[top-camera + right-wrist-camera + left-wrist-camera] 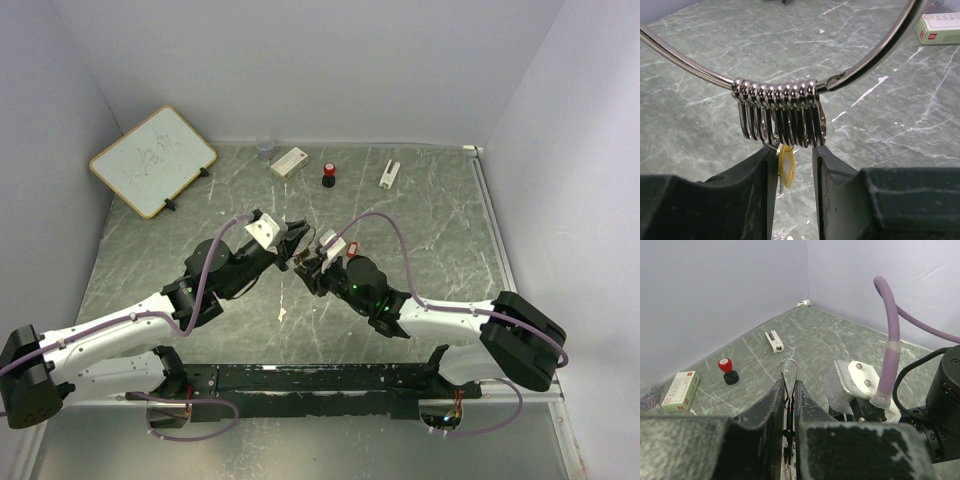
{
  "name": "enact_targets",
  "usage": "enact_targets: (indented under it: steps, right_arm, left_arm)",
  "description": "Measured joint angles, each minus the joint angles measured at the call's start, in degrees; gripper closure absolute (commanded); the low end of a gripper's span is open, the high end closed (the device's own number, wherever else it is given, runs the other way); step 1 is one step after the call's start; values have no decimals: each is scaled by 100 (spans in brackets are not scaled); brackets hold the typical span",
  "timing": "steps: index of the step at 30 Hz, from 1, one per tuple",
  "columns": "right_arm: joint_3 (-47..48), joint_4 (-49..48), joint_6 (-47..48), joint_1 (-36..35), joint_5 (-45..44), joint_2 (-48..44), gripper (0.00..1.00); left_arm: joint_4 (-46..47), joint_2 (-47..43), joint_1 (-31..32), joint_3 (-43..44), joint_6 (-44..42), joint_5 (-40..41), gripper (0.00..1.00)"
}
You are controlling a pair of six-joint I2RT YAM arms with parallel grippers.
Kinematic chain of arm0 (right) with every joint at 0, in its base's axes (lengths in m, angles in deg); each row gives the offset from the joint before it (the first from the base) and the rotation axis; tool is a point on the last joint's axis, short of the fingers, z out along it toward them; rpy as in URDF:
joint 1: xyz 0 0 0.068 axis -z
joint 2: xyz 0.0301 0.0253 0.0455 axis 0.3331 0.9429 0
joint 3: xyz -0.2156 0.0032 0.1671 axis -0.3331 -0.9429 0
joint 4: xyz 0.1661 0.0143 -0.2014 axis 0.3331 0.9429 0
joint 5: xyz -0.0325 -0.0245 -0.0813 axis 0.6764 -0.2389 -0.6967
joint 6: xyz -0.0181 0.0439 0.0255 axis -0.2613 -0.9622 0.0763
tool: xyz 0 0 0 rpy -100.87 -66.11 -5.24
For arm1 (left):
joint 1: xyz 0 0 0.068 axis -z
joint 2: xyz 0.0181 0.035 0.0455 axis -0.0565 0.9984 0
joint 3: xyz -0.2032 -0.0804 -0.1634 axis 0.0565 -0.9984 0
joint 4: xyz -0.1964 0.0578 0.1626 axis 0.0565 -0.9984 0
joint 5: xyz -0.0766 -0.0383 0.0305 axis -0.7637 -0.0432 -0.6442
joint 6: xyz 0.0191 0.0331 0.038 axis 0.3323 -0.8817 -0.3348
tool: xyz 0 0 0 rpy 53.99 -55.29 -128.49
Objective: Remove the keys from the keyring
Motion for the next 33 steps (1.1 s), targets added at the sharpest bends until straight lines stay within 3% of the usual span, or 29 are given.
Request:
enact_targets:
  steps: [17, 21, 25, 33]
  right_arm:
    - [7, -323, 70, -26, -116, 114, 70]
    - [31, -315, 83, -31, -160, 201, 90]
    - [37, -315, 85, -31, -186, 229, 100]
    - [37, -306, 105, -33, -254, 229, 100]
  left_arm:
    - [83, 0, 0, 0, 46, -4, 93]
    - [83, 0, 0, 0, 48, -7, 93]
    - [83, 0, 0, 0, 48, -7, 93]
    - [81, 0, 0, 0, 50, 0, 92]
